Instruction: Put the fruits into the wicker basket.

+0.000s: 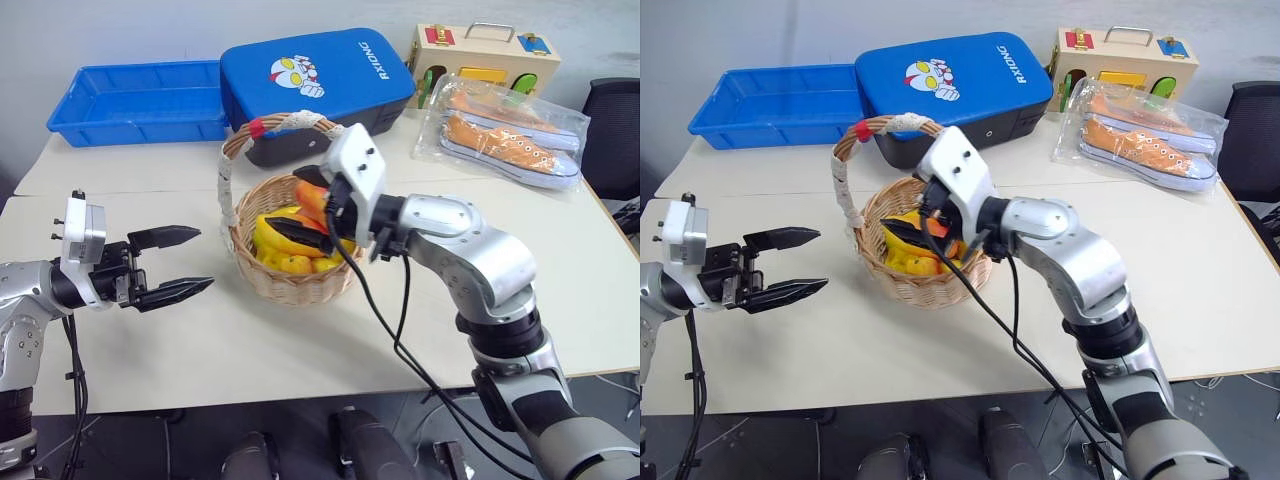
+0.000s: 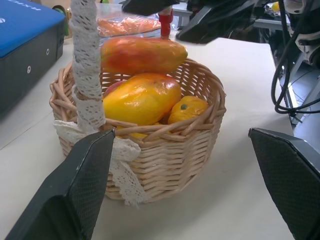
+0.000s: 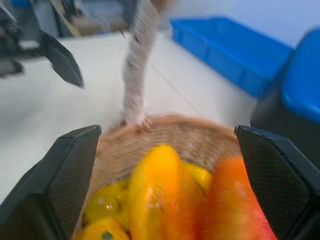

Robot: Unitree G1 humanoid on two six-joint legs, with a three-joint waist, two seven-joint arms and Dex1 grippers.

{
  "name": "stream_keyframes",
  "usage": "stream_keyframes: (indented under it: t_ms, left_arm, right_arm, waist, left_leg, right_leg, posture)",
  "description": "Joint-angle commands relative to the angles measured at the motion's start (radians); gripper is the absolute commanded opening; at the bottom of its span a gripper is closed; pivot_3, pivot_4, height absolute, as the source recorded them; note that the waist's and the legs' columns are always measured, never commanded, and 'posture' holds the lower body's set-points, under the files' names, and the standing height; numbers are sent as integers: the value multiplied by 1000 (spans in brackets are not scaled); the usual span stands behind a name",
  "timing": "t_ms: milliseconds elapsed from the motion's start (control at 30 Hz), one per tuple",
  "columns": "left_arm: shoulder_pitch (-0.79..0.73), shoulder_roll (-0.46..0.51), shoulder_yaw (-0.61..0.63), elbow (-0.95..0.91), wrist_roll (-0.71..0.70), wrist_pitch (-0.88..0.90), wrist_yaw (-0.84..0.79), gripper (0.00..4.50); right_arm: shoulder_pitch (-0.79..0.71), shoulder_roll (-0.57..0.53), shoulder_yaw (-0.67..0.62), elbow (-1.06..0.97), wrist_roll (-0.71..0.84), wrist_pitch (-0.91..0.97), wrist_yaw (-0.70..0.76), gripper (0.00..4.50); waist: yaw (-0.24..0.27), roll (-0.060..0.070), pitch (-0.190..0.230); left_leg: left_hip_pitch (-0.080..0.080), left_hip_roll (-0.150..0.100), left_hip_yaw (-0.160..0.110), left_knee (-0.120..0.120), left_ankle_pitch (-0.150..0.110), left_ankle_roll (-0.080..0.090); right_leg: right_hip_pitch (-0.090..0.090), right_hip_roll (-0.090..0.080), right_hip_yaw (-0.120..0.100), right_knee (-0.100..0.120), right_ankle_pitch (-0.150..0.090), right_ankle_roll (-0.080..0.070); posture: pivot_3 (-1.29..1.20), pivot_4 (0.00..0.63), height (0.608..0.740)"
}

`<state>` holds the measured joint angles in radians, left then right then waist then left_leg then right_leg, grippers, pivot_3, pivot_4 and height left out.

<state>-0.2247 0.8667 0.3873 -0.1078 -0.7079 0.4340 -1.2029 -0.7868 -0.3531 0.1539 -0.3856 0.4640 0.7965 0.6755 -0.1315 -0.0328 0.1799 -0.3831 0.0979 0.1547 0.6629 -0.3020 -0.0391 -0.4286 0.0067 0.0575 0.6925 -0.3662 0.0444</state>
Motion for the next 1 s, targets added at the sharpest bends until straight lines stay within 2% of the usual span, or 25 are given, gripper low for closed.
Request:
stream_keyframes:
  t_ms: [33, 133, 233, 333, 400, 533, 633, 800, 1000]
  left_arm:
    - [-12, 2, 12, -1, -11, -16, -10, 4500]
    - [-21, 4, 4, 13, -1, -26, -17, 4500]
    - [-28, 12, 5, 31, 7, -33, -23, 4500]
    - [-21, 50, 35, 70, -10, 5, -42, 4500]
    - [-24, 61, 45, 85, -15, 17, -43, 4500]
    - [-44, 64, 53, 88, -21, 16, -42, 4500]
    - [-45, 70, 47, 75, -32, 29, -65, 4500]
    - [-45, 67, 30, 42, -47, 65, -77, 4500]
    - [-47, 50, 13, -3, -52, 85, -64, 4500]
  right_arm:
    - [112, -67, -135, -103, 167, -56, 160, 4488]
    - [263, -172, -198, -130, 216, -110, 290, 4488]
    - [469, -273, -304, -84, 179, -264, 410, 4488]
    - [620, -344, -541, 210, 92, -539, 505, 4488]
    - [627, -383, -570, 351, 52, -671, 553, 4488]
    - [465, -402, -509, 562, 18, -801, 623, 4488]
    - [259, -373, -414, 677, 0, -793, 660, 4488]
    - [-36, -277, -240, 869, -53, -753, 764, 4488]
    - [-239, -156, -110, 1055, -113, -712, 869, 4488]
  waist:
    - [11, 0, 0]
    - [22, -1, 0]
    - [28, -1, 0]
    - [26, -2, 0]
    - [42, -2, 3]
    - [27, -1, 4]
    - [13, 3, 6]
    - [5, 4, 6]
    - [10, 4, 7]
  left_leg:
    - [0, 0, -1, 0, 0, 0]
    - [0, 0, -1, 0, 0, 0]
    - [0, -1, -2, 0, 0, 1]
    - [1, -2, 0, 1, 2, 3]
    - [7, -3, -5, -1, 1, 3]
    - [15, -3, -1, -1, 0, 6]
    - [16, -2, 0, -1, 1, 4]
    - [15, -1, -3, -2, 2, 1]
    - [13, -1, -4, -1, 1, 2]
  right_leg:
    - [1, 0, 0, -1, 0, 0]
    - [1, 0, 0, -2, 0, 0]
    - [3, 0, 0, -4, 0, 0]
    - [3, 0, 3, -2, 0, 0]
    - [14, 2, 1, -10, 0, 0]
    - [21, 0, 3, -12, 1, 1]
    - [20, 1, 3, -9, 1, 1]
    - [15, 2, 2, -3, 1, 1]
    - [15, 1, 1, -3, 1, 1]
  posture:
    - [0, 150, 740]
    - [0, 150, 740]
    - [0, 150, 740]
    - [0, 150, 740]
    - [0, 150, 740]
    - [0, 150, 740]
    - [0, 150, 740]
    - [0, 150, 740]
    - [0, 150, 740]
